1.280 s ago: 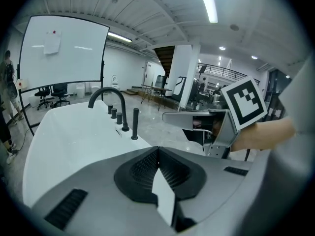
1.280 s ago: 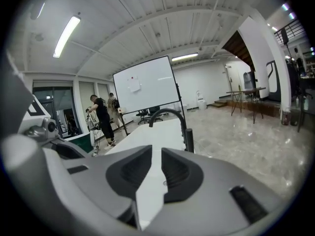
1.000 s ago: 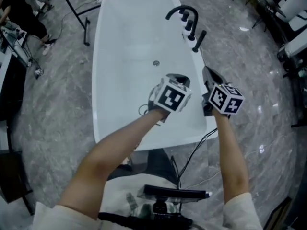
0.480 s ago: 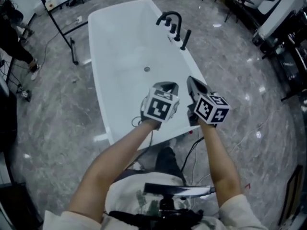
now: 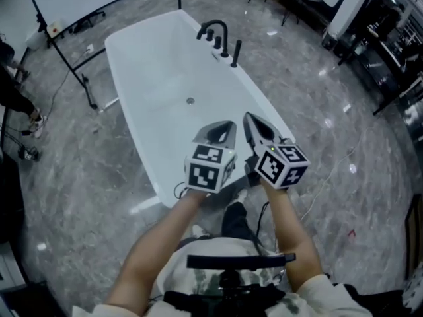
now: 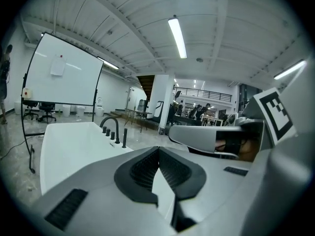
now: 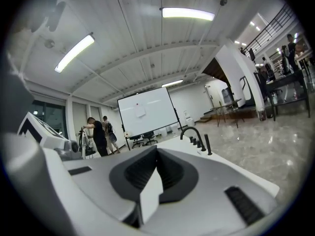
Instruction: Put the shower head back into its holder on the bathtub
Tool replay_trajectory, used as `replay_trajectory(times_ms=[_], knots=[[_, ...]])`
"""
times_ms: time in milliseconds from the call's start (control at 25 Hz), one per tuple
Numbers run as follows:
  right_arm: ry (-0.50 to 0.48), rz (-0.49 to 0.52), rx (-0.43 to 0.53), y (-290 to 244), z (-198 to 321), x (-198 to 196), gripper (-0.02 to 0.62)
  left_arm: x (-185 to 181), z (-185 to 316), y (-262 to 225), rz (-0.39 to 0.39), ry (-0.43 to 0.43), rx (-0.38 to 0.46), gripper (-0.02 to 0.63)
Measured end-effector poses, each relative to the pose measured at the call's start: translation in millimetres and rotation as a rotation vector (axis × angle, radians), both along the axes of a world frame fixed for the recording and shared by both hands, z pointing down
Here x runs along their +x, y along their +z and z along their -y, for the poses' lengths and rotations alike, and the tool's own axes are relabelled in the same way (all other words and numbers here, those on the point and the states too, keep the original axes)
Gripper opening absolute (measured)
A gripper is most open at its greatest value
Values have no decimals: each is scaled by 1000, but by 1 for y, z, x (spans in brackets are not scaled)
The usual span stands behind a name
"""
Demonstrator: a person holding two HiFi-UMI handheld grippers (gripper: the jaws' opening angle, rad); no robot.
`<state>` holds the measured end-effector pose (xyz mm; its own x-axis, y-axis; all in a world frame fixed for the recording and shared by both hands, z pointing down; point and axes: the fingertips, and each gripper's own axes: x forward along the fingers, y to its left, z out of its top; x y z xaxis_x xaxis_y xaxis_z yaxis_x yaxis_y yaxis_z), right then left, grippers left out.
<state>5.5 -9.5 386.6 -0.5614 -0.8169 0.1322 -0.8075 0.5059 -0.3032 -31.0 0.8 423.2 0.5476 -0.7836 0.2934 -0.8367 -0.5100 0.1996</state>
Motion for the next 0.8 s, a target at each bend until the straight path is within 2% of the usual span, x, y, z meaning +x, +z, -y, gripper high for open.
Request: replay_trajectory(times_ms=[200, 480, 800], knots=[[30, 21, 43, -22, -42, 3, 12, 6, -37, -20, 31, 44, 57, 15], [41, -36, 109, -35, -83, 16, 11, 21, -66, -37, 19, 47, 119, 15], [36, -69, 125, -37, -98, 29, 11, 32, -80, -37, 29, 33, 125, 15]])
